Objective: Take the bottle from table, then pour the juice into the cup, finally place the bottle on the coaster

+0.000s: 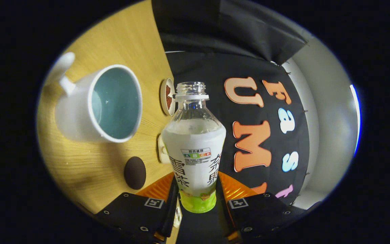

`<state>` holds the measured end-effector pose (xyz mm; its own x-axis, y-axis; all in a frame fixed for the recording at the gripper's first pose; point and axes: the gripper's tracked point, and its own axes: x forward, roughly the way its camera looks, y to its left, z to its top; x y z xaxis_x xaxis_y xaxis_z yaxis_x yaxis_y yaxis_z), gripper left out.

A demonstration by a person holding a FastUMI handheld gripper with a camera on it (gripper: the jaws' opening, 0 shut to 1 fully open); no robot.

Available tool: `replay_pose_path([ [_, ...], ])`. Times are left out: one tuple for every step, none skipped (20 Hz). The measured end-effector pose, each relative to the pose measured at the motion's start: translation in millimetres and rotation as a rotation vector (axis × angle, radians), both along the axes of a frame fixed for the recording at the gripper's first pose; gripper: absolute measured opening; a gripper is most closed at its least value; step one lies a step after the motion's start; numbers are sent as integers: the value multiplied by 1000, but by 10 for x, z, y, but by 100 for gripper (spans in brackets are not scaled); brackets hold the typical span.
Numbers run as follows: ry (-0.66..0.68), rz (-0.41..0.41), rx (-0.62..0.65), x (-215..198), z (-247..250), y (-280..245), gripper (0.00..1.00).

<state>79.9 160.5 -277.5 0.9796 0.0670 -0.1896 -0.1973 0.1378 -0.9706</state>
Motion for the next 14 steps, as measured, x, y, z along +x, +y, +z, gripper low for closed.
replay_pose_path([
  [10, -24, 50, 24, -65, -20, 55],
  [25, -52, 103, 33, -112, -44, 55],
  [45, -85, 160, 70, -153, -71, 55],
  [62, -118, 226, 97, -182, -99, 55],
  [75, -151, 299, 160, -192, -133, 55],
  [87, -182, 379, 208, -190, -157, 55],
  [97, -209, 463, 294, -171, -154, 55],
  [116, -232, 537, 356, -192, -155, 55],
  [131, -261, 603, 422, -219, -181, 55],
  [144, -279, 662, 478, -230, -184, 55],
  [162, -294, 721, 521, -244, -188, 55],
  [178, -311, 781, 561, -272, -194, 55],
  [203, -324, 842, 572, -328, -192, 55],
  [229, -337, 903, 580, -392, -175, 55],
])
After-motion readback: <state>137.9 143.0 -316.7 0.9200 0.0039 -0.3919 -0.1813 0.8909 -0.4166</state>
